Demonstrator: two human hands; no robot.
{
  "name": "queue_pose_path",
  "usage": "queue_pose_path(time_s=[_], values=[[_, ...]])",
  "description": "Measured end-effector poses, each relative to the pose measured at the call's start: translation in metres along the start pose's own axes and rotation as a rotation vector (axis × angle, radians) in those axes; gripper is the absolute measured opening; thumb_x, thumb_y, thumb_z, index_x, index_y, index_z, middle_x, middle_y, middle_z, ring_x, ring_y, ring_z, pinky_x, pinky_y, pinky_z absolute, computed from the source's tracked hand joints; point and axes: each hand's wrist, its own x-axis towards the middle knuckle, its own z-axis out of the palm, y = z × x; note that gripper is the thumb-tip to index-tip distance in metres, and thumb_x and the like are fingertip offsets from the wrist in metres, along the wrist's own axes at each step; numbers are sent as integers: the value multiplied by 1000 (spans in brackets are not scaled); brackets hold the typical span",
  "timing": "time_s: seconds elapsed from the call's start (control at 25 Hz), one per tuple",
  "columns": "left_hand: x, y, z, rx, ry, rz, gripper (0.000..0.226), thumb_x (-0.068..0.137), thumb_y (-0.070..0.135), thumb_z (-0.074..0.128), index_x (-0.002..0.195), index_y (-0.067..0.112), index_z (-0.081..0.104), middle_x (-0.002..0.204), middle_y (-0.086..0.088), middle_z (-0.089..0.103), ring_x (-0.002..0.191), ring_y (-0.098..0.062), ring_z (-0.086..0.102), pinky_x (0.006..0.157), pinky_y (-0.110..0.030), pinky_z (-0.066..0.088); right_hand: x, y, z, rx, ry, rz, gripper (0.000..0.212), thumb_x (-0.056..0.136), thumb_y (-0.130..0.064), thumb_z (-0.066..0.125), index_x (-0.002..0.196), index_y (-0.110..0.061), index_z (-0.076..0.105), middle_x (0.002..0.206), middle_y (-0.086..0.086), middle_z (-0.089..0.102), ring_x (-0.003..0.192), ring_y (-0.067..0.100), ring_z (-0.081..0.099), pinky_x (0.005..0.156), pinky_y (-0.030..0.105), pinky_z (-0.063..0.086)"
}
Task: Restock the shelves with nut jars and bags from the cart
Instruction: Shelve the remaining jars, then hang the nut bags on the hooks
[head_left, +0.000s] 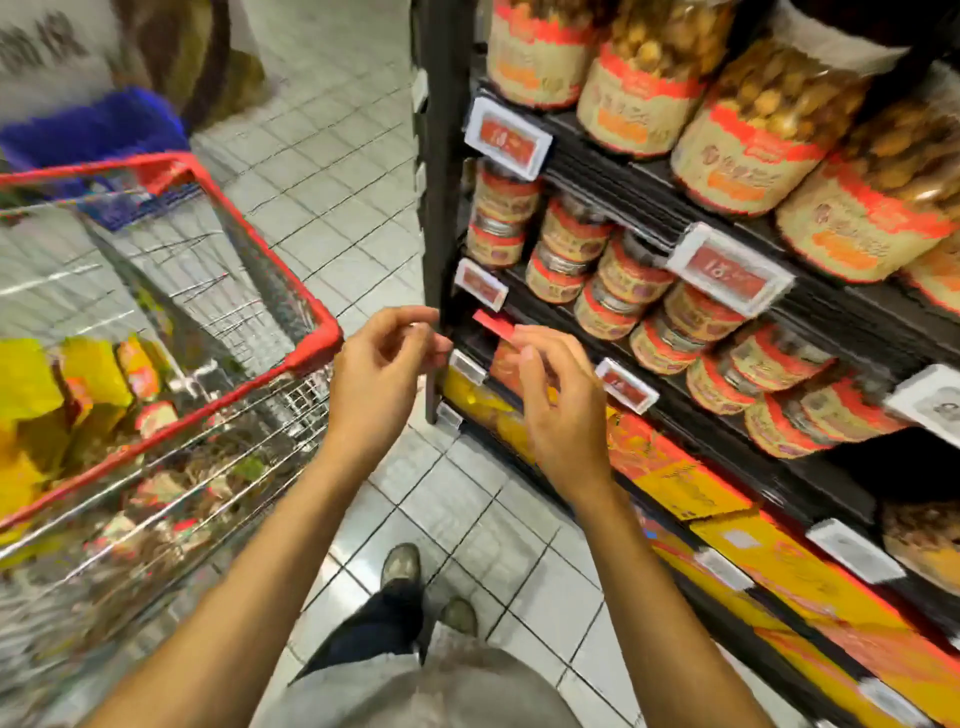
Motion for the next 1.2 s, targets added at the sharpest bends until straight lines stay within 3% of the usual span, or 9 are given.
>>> queue_pose_path(time_s=[0.16,0.28,0.52,0.64,0.76,0.88,1.0,1.12,1.2], values=[[-61,-19,-94,-67,308,-144,20,95,0,45,87,10,61,68,-4,61,50,2,55,53,-9,42,-34,-31,76,240,-464,99,22,92,-24,42,99,-23,63,94,-13,64,84,7,67,72,12,46],[-86,-26,-165,-126,563,-170,23,94,0,46,80,12,60,65,-6,61,46,2,51,50,-12,39,-52,-60,139,334,-714,50,22,93,-26,41,98,-32,61,87,-12,68,83,5,67,77,23,53],[-74,-41,-317,-242,780,-162,24,94,1,46,79,13,59,51,9,64,44,0,55,45,-12,42,-61,-119,278,350,-875,13,24,91,-36,41,92,-35,65,85,-12,71,84,11,67,82,35,54],[-52,-52,-404,-237,786,-211,25,94,2,45,78,13,60,51,7,65,45,-2,57,46,-13,45,-56,-138,361,339,-832,104,23,91,-35,40,89,-31,63,87,8,71,84,34,64,80,51,50],[-30,-70,-476,-185,767,-314,27,93,1,44,77,14,61,49,8,64,45,-1,57,53,-13,46,-47,-140,434,255,-810,267,25,97,-24,40,96,-19,65,98,34,63,89,43,62,82,49,48],[-7,-104,-522,-165,725,-454,27,94,1,43,75,14,58,44,10,61,39,1,54,48,-11,44,-49,-117,493,-3,-935,323,34,99,-17,40,94,7,64,95,29,66,84,30,64,71,29,47],[11,-169,-558,-121,599,-689,26,95,5,44,74,13,56,44,7,62,39,-2,56,53,-19,47,-66,-78,550,-283,-1231,367,34,99,-15,39,92,8,63,85,21,60,78,26,53,59,25,36],[2,-251,-577,229,291,-931,26,97,14,46,78,2,58,69,-12,68,66,-23,65,71,-38,50,-91,-24,586,-611,-1499,288,33,99,-20,37,106,1,61,101,25,58,95,30,57,74,33,41],[-9,-303,-580,531,31,-1020,30,97,18,45,88,-5,63,90,-25,68,83,-31,63,74,-36,47,-107,4,602,-791,-1601,168,34,98,-20,39,115,4,56,112,25,59,105,35,57,78,33,40]])
